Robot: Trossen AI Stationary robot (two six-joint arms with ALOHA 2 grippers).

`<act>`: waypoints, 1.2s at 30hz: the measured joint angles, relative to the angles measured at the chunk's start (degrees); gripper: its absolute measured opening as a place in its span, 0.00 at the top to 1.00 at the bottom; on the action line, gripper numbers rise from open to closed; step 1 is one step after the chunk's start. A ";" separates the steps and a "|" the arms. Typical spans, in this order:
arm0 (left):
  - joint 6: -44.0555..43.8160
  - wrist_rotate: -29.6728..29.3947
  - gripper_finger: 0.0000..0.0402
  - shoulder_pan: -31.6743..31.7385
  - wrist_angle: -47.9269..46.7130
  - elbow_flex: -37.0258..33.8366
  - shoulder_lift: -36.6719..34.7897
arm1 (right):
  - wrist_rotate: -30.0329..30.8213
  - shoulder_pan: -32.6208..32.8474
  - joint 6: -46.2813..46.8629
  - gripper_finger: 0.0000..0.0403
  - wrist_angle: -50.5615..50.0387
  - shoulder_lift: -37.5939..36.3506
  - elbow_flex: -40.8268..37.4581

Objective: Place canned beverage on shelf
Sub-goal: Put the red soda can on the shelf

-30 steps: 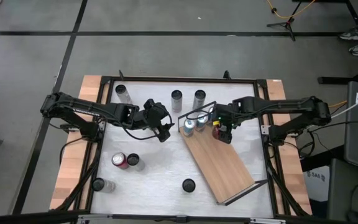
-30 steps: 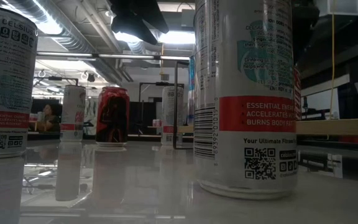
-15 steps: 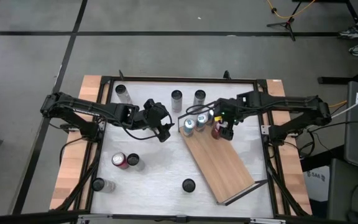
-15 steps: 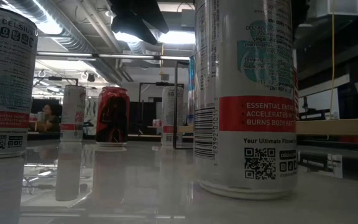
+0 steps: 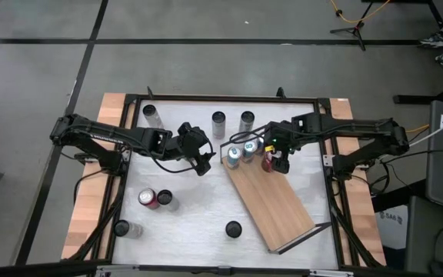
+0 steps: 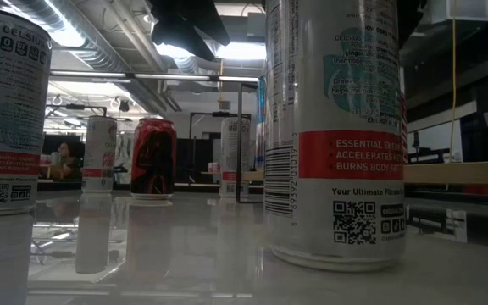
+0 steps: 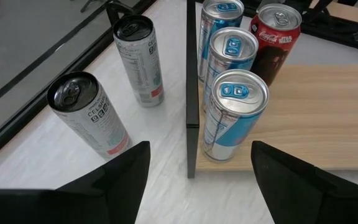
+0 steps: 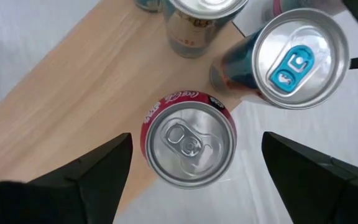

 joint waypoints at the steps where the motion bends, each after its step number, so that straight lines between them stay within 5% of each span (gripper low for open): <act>1: 0.00 0.00 0.32 -0.02 -0.02 0.00 0.00 | 0.00 0.00 -0.19 0.13 -0.09 0.29 -0.02; 23: 0.00 -0.02 0.32 -0.02 -0.02 0.00 0.00 | -0.02 0.02 0.41 0.18 -2.39 6.76 -0.08; 30: 0.00 0.00 0.32 0.00 0.00 0.00 0.00 | 0.08 0.04 5.90 0.32 -2.50 6.70 -0.06; 36: 0.00 -0.02 0.32 0.00 0.00 0.00 0.00 | 0.35 0.02 15.98 0.28 -2.50 6.68 -0.02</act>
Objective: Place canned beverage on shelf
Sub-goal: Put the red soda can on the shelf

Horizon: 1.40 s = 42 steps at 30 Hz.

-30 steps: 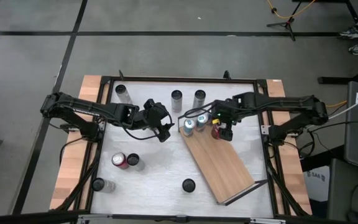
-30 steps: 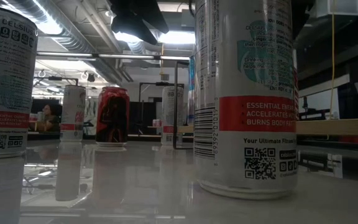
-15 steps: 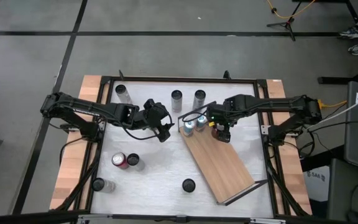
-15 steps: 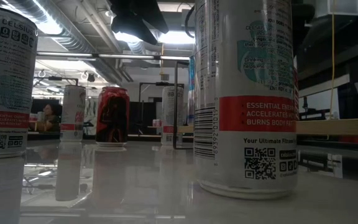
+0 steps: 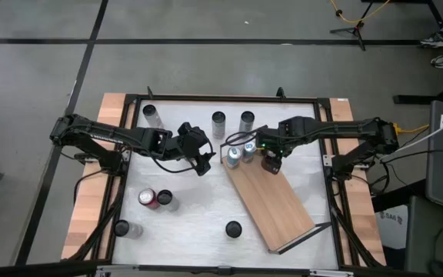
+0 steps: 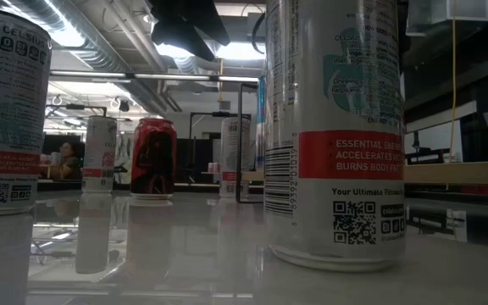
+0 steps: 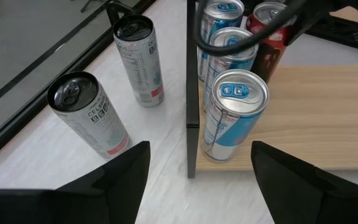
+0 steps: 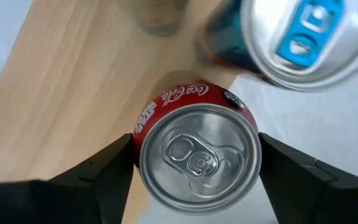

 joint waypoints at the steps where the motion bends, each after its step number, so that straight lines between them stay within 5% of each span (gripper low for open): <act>1: 0.00 0.02 0.32 -0.01 0.00 0.00 0.00 | 0.02 0.00 1.88 0.27 -0.04 0.00 0.00; 15: 0.00 -0.01 0.32 0.01 0.00 0.00 0.00 | -0.15 -0.02 19.81 0.25 -0.02 0.00 -0.02; 42: 0.00 0.02 0.32 -0.01 0.00 0.00 0.00 | -0.55 0.00 19.89 0.21 -0.73 -0.15 -0.01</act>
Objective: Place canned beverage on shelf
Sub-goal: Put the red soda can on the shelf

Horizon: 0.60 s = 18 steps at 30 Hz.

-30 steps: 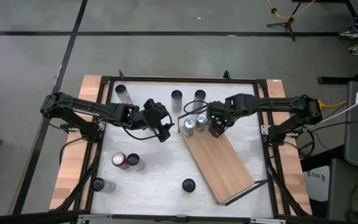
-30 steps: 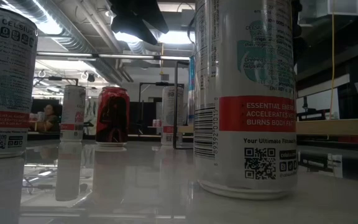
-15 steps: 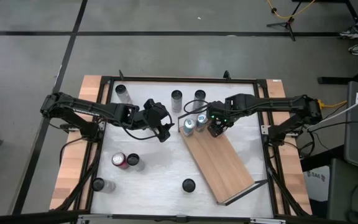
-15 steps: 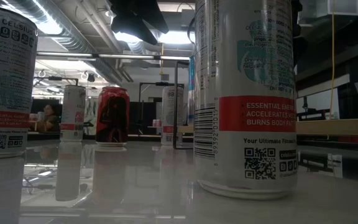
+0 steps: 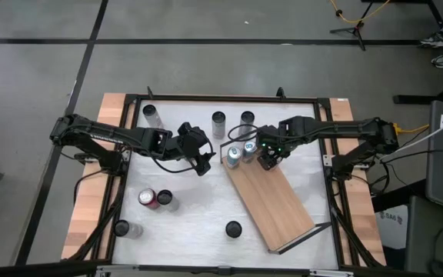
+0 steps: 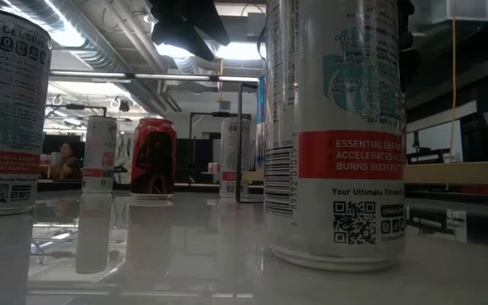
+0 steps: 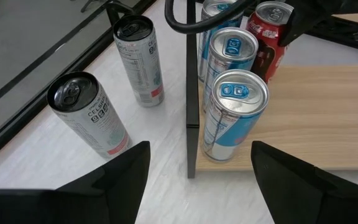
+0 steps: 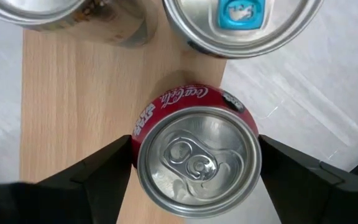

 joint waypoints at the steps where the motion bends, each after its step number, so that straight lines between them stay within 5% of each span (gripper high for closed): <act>1: 0.00 -0.01 0.32 0.02 0.00 0.00 0.00 | 0.01 0.00 0.00 0.21 -0.21 0.00 0.19; 18: 0.00 -0.02 0.32 0.02 0.00 0.00 0.00 | 1.22 0.00 -0.01 0.21 0.00 0.02 0.77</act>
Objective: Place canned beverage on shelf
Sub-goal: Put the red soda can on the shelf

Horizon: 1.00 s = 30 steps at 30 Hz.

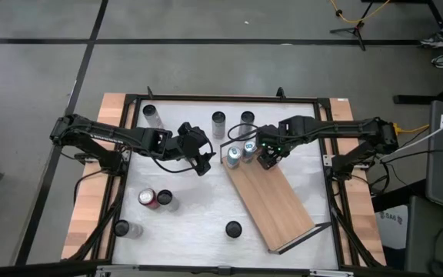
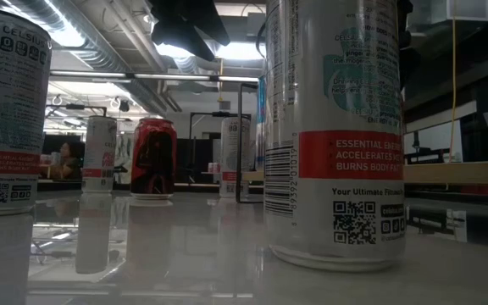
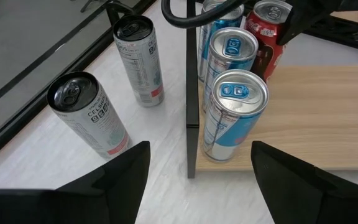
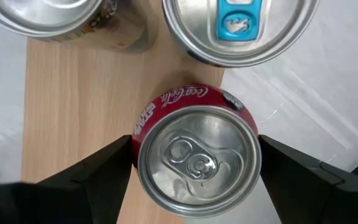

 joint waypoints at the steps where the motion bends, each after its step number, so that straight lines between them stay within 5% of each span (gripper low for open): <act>1: 0.01 0.00 0.32 -0.01 0.01 0.00 0.00 | -0.03 0.00 -0.02 0.21 0.09 0.00 0.00; 30: 0.02 0.00 0.32 0.00 0.00 0.00 0.00 | -0.15 0.00 -0.03 0.20 0.32 0.00 0.02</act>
